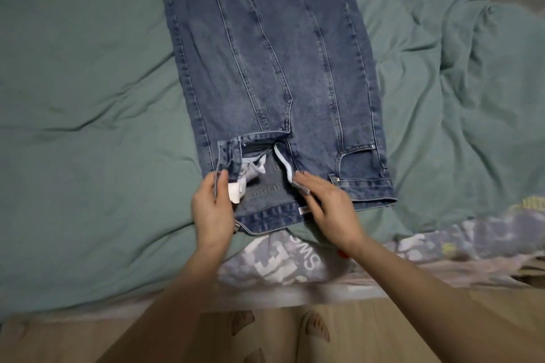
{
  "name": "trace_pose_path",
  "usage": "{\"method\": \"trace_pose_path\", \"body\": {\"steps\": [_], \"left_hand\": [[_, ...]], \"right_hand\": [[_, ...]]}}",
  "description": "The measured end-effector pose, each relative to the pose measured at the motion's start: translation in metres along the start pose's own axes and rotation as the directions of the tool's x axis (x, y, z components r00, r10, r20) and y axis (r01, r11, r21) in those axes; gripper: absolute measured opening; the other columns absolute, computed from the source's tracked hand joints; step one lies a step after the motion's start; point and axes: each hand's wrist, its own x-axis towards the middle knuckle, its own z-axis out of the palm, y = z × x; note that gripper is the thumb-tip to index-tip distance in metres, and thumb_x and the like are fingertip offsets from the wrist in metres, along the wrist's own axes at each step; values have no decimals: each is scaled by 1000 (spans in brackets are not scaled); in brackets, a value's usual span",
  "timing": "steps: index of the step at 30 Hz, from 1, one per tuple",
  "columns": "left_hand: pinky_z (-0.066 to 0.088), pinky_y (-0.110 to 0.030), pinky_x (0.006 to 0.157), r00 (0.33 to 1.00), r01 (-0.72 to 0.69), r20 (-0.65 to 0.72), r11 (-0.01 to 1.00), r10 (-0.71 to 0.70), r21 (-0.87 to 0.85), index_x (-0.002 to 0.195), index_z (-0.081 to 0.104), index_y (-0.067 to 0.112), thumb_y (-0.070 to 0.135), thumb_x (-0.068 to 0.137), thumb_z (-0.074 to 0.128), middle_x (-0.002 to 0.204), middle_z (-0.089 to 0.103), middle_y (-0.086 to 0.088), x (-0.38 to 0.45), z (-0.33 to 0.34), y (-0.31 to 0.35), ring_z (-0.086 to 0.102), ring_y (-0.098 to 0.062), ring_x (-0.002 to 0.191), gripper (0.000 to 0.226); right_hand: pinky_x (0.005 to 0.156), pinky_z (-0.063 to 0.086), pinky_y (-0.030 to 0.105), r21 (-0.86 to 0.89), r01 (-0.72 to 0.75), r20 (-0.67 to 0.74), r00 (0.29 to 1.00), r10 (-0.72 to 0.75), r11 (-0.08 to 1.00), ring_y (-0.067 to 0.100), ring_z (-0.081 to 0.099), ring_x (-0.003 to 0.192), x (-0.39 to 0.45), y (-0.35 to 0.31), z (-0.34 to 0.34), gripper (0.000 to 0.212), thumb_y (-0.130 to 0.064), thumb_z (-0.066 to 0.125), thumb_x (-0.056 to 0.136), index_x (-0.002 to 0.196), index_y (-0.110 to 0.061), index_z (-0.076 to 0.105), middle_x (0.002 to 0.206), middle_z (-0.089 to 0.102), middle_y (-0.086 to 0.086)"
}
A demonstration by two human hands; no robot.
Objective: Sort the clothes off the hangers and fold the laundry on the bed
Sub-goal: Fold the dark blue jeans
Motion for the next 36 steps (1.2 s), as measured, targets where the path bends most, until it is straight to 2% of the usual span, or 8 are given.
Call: {"method": "trace_pose_path", "body": {"steps": [6, 9, 12, 16, 20, 25, 32, 36], "left_hand": [[53, -33, 89, 852, -478, 453, 744, 264, 467, 128, 62, 30, 35, 95, 55, 129, 63, 3, -33, 13, 1, 63, -16, 111, 34], [25, -37, 115, 707, -598, 705, 583, 60, 550, 150, 32, 25, 45, 101, 30, 157, 23, 2, -44, 19, -17, 29, -20, 144, 53], [29, -42, 113, 689, -626, 724, 502, -2, 597, 148, 35, 19, 52, 93, 15, 154, 31, -4, -45, 14, -21, 35, -26, 141, 67], [23, -36, 116, 624, -663, 782, 528, -2, 530, 150, 32, 22, 56, 91, 12, 157, 28, -1, -40, 7, -13, 30, -21, 143, 70], [42, -35, 102, 732, -611, 667, 566, 138, 553, 131, 58, 17, 46, 94, 27, 129, 63, -4, -21, -5, -5, 60, -24, 117, 56], [0, -29, 121, 694, -564, 710, 521, -122, 640, 154, 10, 13, 66, 94, 10, 161, 12, -5, 1, -3, -10, 8, -17, 149, 80], [1, -41, 121, 732, -524, 649, 437, -207, 731, 155, 3, 19, 74, 88, 7, 161, 3, 1, -20, 16, -8, -1, -27, 149, 86], [29, -36, 109, 691, -699, 707, 386, 147, 603, 139, 50, 14, 53, 95, 22, 141, 53, -4, -27, -6, -12, 48, -23, 132, 65]], "right_hand": [[117, -4, 23, -194, 217, 510, 856, -91, 957, 12, 8, 146, -21, 17, 9, 57, -37, 24, 98, 151, -15, 25, 156, 14, -6], [103, 32, 19, 97, -227, 153, 965, 211, 969, 21, 55, 123, -16, 2, -11, 35, -9, 44, 93, 120, -10, 65, 129, 62, 5], [106, 32, 27, -49, -91, -132, 988, 84, 995, 20, 51, 126, -5, -18, -21, 42, -23, 38, 92, 126, -12, 60, 132, 59, 5], [120, -3, 32, -377, 328, 420, 894, -156, 866, 13, 1, 148, 15, -13, -5, 68, -53, 8, 94, 153, -21, 17, 160, 8, -2], [118, 0, 33, -436, 408, 542, 830, -128, 802, 19, 2, 148, -4, 27, -1, 68, -53, 12, 95, 154, -19, 7, 160, 1, 3], [117, 2, 32, -432, 444, 577, 805, -137, 785, 19, 10, 147, -5, 36, -5, 70, -51, 24, 94, 154, -17, 10, 160, 6, 5], [117, -11, 27, -408, 419, 586, 801, -119, 811, 14, 1, 147, -2, 30, -6, 75, -55, 15, 89, 154, -21, 3, 160, -4, 0], [113, -14, 27, -406, 410, 599, 795, -101, 817, 12, -4, 147, 1, 25, -10, 76, -57, 7, 86, 153, -23, -2, 159, -11, -2]]}}
